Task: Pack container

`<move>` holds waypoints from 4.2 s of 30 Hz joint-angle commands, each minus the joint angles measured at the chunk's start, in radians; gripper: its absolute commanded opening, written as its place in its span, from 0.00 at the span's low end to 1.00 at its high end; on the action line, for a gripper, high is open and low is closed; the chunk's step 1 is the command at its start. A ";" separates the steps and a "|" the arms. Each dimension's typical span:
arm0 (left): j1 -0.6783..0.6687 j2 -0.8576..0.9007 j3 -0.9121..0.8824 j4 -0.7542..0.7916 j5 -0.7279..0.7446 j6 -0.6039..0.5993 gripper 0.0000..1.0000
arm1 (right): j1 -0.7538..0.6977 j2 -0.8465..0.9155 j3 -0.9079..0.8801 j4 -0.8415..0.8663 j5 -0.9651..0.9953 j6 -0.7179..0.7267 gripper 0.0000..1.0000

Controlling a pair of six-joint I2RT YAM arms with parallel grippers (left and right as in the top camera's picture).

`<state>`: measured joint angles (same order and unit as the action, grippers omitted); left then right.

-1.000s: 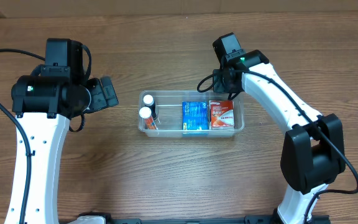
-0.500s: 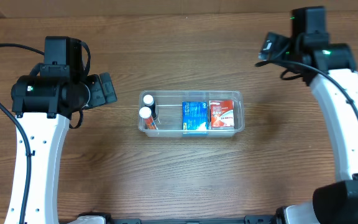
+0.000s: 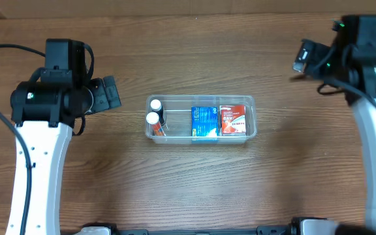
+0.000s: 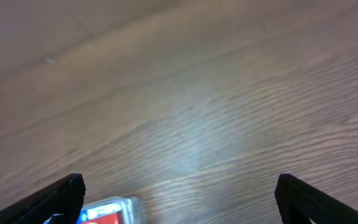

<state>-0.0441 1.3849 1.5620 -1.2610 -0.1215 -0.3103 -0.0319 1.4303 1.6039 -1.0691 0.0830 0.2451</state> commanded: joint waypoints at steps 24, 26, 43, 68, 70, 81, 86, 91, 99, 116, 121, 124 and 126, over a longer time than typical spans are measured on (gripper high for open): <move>-0.042 -0.817 -0.658 0.087 -0.016 -0.087 1.00 | 0.057 -0.793 -0.647 -0.149 -0.022 0.115 1.00; -0.042 -0.817 -0.658 0.087 -0.016 -0.087 1.00 | 0.057 -0.793 -0.647 -0.149 -0.022 0.115 1.00; -0.042 -0.817 -0.658 0.087 -0.016 -0.087 1.00 | 0.058 -0.803 -0.692 -0.046 -0.038 0.034 1.00; -0.042 -0.817 -0.658 0.087 -0.016 -0.087 1.00 | 0.103 -1.427 -1.554 0.924 -0.243 -0.279 1.00; -0.042 -0.817 -0.658 0.087 -0.016 -0.087 1.00 | 0.104 -1.427 -1.592 0.999 -0.237 -0.279 1.00; -0.042 -0.817 -0.658 0.087 -0.016 -0.087 1.00 | 0.105 -1.427 -1.596 0.993 -0.167 -0.298 1.00; -0.042 -0.817 -0.658 0.087 -0.016 -0.087 1.00 | 0.105 -1.427 -1.596 0.993 -0.167 -0.298 1.00; -0.042 -0.817 -0.658 0.087 -0.016 -0.087 1.00 | 0.105 -1.427 -1.596 0.993 -0.167 -0.298 1.00; -0.042 -0.817 -0.658 0.087 -0.016 -0.087 1.00 | 0.105 -1.427 -1.596 0.993 -0.167 -0.298 1.00; -0.034 -0.840 -0.664 0.087 -0.045 -0.069 1.00 | 0.105 -1.427 -1.596 0.993 -0.167 -0.298 1.00; -0.013 -0.924 -0.792 0.231 -0.074 -0.070 1.00 | 0.105 -1.427 -1.596 0.993 -0.167 -0.298 1.00; -0.013 -1.019 -0.966 0.431 -0.077 -0.051 1.00 | 0.105 -1.427 -1.596 0.993 -0.167 -0.298 1.00; -0.013 -1.086 -1.092 0.563 -0.077 -0.048 1.00 | 0.105 -1.427 -1.596 0.993 -0.167 -0.298 1.00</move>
<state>-0.0639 0.4007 0.6521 -0.8364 -0.1741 -0.3824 0.0673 0.0139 0.0185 -0.0818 -0.0963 -0.0502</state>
